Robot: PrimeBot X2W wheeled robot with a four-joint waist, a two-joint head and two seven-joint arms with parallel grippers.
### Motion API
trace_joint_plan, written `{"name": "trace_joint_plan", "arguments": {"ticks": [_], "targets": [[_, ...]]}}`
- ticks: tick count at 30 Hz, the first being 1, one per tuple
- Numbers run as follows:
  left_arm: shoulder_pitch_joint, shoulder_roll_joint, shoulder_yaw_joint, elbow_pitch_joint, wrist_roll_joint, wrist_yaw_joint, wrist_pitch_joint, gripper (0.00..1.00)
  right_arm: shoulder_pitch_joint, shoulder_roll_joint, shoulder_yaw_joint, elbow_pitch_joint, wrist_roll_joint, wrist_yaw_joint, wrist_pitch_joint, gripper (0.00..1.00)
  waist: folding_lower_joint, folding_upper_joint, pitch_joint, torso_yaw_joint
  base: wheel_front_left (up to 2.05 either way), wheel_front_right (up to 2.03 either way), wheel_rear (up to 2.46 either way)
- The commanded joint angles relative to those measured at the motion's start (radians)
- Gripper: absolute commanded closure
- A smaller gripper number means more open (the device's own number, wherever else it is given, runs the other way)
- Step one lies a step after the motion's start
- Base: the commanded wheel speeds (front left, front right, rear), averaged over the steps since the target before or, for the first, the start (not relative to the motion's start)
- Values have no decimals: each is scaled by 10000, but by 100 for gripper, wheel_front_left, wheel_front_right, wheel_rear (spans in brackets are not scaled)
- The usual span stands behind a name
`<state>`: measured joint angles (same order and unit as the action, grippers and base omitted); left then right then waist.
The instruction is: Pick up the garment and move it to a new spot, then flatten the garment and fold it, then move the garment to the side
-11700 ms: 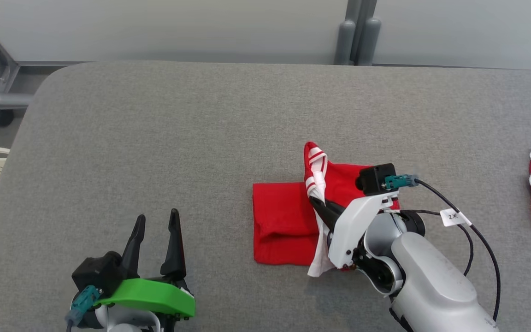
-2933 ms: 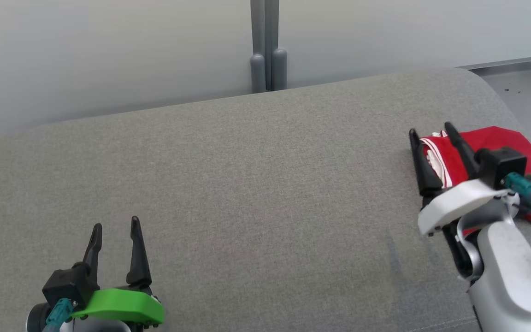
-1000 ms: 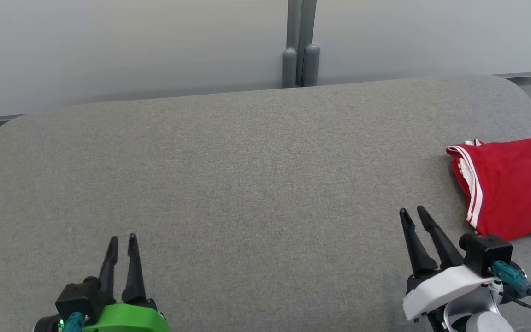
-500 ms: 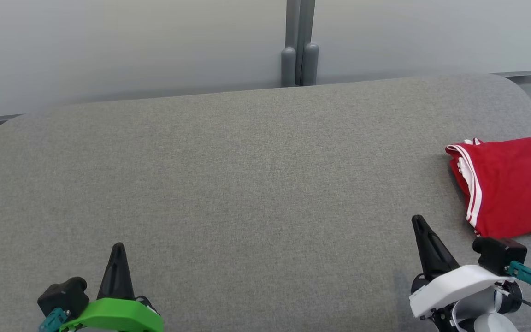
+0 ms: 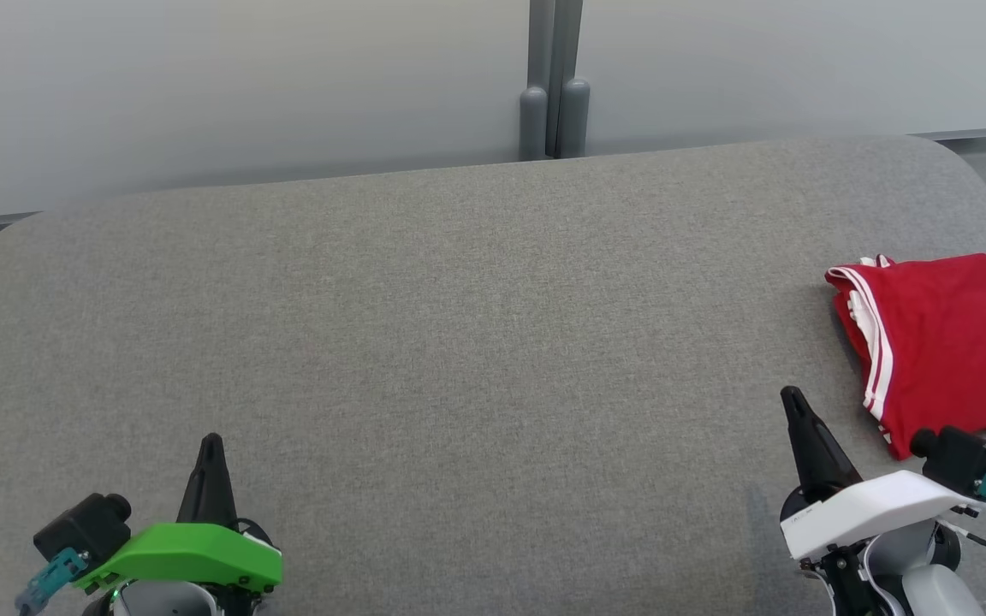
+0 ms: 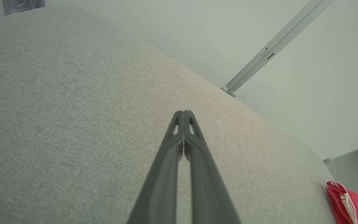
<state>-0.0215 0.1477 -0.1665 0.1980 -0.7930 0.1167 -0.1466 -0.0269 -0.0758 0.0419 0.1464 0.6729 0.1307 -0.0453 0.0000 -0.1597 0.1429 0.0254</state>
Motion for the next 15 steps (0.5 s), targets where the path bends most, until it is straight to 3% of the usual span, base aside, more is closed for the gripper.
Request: {"name": "trace_joint_plan", "arguments": {"ticks": [1, 15], "targets": [[-369, 17, 157, -71, -387, -110, 86, 100, -281, -101, -51, -28, 493, 2, 25, 100, 0, -1, 2, -5, 0, 0, 0], [-751, -169, 592, 163, -1902, -454, 529, 100, -590, -310, -76, 323, 2509, 2, 92, 100, 0, -1, 21, -38, 0, 0, 0]]}}
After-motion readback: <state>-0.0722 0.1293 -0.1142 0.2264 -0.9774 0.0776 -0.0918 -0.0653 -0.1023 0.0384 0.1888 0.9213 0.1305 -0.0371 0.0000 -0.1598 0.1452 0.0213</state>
